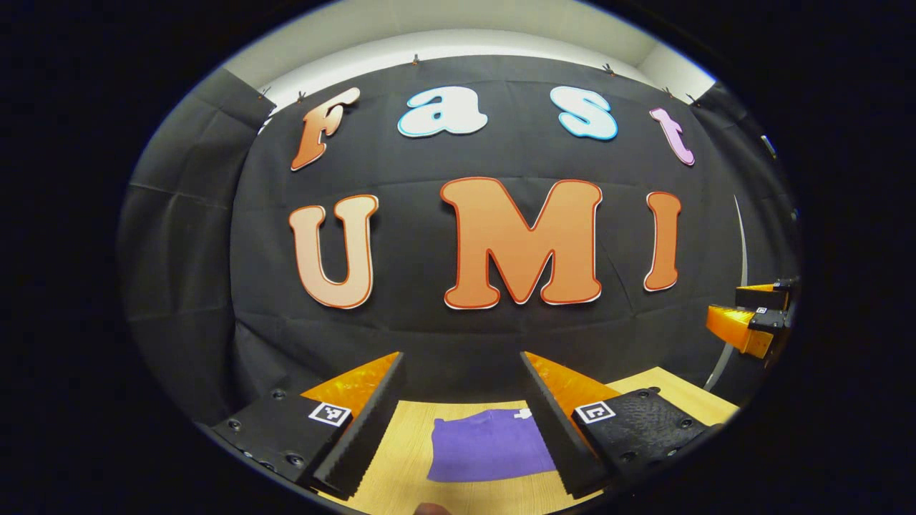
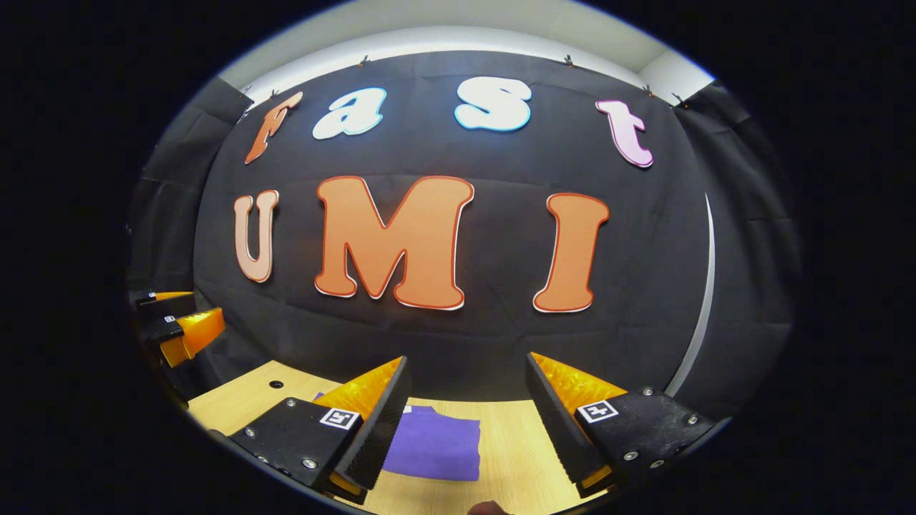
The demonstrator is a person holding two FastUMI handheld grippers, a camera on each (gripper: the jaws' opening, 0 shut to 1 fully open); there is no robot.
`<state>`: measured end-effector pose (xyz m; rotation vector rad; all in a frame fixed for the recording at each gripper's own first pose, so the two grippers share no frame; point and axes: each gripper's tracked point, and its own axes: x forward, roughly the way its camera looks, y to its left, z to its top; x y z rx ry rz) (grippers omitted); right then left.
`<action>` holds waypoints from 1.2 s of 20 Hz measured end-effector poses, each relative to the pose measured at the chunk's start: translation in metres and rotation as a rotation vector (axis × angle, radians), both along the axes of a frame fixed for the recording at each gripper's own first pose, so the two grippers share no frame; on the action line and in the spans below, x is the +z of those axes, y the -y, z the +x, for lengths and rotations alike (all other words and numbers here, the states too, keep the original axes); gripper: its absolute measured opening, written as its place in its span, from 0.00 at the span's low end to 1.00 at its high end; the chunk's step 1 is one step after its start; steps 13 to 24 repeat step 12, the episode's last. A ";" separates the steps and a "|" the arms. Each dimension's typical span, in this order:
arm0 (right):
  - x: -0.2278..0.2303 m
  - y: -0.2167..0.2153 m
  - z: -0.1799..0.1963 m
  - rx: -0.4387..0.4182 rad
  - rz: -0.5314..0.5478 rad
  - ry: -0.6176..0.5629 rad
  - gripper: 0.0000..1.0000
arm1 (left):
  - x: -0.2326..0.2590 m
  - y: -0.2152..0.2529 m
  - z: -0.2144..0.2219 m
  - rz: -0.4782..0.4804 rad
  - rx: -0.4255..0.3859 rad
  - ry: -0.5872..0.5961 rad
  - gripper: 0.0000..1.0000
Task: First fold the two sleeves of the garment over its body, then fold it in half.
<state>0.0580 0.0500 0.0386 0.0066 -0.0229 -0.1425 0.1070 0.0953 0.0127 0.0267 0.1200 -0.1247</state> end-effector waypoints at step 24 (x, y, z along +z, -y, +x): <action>-0.053 -0.019 -0.030 0.040 -0.024 -0.046 0.95 | -0.032 0.009 -0.038 0.019 -0.006 -0.013 1.00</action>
